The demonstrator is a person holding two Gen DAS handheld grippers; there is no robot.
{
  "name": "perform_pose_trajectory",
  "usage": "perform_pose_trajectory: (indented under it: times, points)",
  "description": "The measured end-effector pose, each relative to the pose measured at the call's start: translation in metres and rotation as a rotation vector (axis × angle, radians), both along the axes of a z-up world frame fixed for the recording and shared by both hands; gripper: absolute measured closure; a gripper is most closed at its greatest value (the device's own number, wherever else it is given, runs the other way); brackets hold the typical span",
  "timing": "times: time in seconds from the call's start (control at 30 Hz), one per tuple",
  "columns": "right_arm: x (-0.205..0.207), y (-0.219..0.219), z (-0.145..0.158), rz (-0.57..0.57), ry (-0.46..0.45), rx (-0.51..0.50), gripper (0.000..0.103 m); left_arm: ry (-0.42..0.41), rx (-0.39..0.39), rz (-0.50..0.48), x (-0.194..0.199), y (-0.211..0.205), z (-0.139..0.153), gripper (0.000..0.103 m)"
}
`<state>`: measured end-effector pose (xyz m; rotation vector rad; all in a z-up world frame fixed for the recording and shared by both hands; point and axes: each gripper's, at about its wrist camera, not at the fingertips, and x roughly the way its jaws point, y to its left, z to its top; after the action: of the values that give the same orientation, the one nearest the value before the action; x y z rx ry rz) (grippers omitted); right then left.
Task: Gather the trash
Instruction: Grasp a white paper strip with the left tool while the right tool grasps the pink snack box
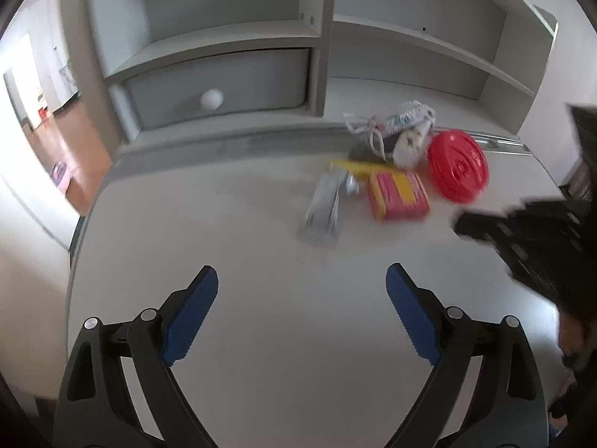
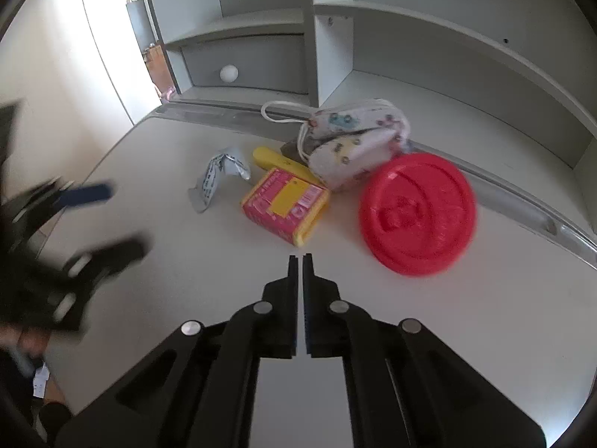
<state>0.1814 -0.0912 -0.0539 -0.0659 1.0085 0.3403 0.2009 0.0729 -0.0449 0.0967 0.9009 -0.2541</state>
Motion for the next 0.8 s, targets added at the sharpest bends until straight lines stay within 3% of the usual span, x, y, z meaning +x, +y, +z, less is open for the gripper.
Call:
perform_pose_trajectory:
  times: [0.2, 0.27, 0.33, 0.37, 0.4, 0.43, 0.57, 0.73, 0.8]
  points:
    - [-0.020, -0.025, 0.004, -0.001, 0.002, 0.030, 0.100, 0.005, 0.043, -0.029, 0.047, -0.025, -0.007, 0.017]
    - [-0.021, -0.031, 0.002, -0.009, 0.013, 0.050, 0.100, 0.014, 0.052, -0.036, 0.055, -0.029, -0.011, 0.030]
    - [-0.022, -0.037, 0.000, -0.022, 0.030, 0.063, 0.100, 0.029, 0.053, -0.034, 0.059, -0.030, -0.015, 0.055]
    - [-0.021, -0.038, -0.001, -0.030, 0.038, 0.067, 0.100, 0.040, 0.041, -0.035, 0.061, -0.030, -0.016, 0.063]
    - [-0.020, -0.037, -0.002, -0.033, 0.044, 0.071, 0.100, 0.054, 0.023, -0.038, 0.061, -0.029, -0.017, 0.079]
    - [-0.018, -0.034, -0.004, -0.032, 0.048, 0.074, 0.100, 0.050, 0.021, -0.032, 0.059, -0.027, -0.016, 0.082]
    - [-0.012, -0.018, -0.009, -0.025, 0.073, 0.075, 0.100, -0.013, 0.040, -0.019, 0.043, -0.019, -0.003, 0.082]
    - [-0.001, 0.005, -0.014, -0.031, 0.099, 0.070, 0.100, -0.049, 0.000, -0.016, 0.014, -0.002, 0.015, 0.082]
    - [0.004, 0.013, -0.016, -0.041, 0.108, 0.063, 0.092, -0.057, -0.012, -0.020, 0.002, 0.003, 0.019, 0.082]
